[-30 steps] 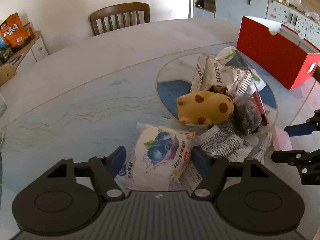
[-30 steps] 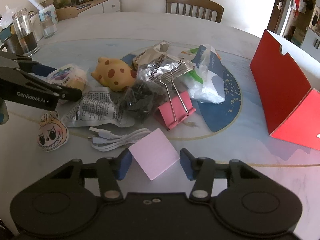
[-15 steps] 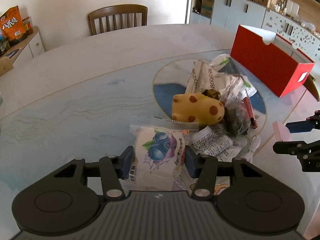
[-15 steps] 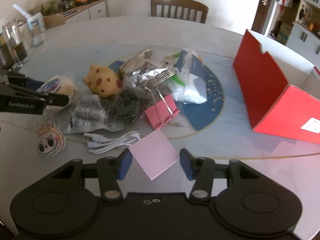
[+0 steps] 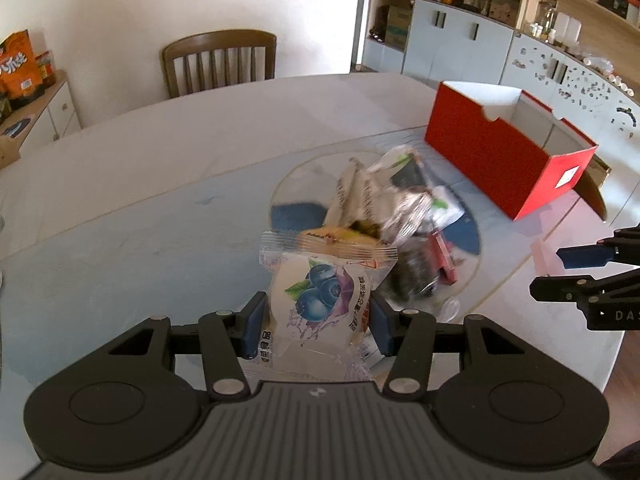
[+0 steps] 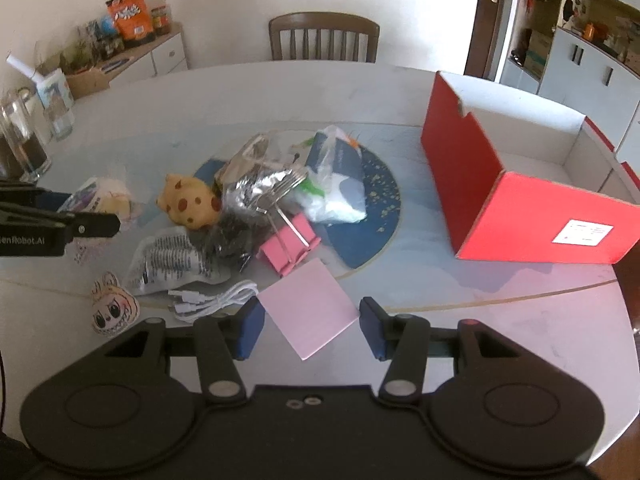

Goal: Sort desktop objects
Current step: 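Carry the bread bag and pink note over into the red box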

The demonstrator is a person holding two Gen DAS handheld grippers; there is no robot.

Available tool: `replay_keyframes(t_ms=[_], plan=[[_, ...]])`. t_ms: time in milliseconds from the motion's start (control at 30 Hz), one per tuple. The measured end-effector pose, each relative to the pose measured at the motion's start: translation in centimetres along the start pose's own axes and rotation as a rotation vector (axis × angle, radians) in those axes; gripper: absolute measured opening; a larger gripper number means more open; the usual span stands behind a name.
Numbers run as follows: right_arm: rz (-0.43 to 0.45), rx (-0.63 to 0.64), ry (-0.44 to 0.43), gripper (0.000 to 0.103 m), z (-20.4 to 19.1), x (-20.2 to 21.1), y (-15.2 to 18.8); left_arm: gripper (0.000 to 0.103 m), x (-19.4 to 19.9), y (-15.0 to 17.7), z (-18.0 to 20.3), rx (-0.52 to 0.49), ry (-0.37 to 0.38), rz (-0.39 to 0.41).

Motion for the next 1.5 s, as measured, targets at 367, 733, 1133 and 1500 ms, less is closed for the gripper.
replay_keyframes(t_ms=[367, 733, 1133, 1500], plan=[[0.052, -0.014, -0.053, 0.051, 3.7, 2.9, -2.7, 0.052, 0.7, -2.8, 4.8, 0.002, -0.003, 0.027], [0.085, -0.028, -0.082, 0.051, 10.2, 4.4, -5.0, 0.052, -0.6, -6.9, 12.3, -0.026, 0.022, 0.068], [0.146, -0.020, -0.078, 0.051, 17.5, 5.1, -7.2, 0.052, -4.0, -11.7, 20.3, -0.076, 0.058, 0.102], [0.144, -0.040, -0.040, 0.052, 23.7, 3.2, -8.7, 0.052, -8.9, -15.5, 25.5, -0.158, 0.070, 0.097]])
Point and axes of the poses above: each gripper's, at about its wrist camera, not at the fingertips, and x roughly against the way its jaws point, z to its right, y to its underside, the point moved 3 cm from there along -x, roughly the way its jaws point, and after that the axes turned 5 degrees about z, right-handed, at the moved point
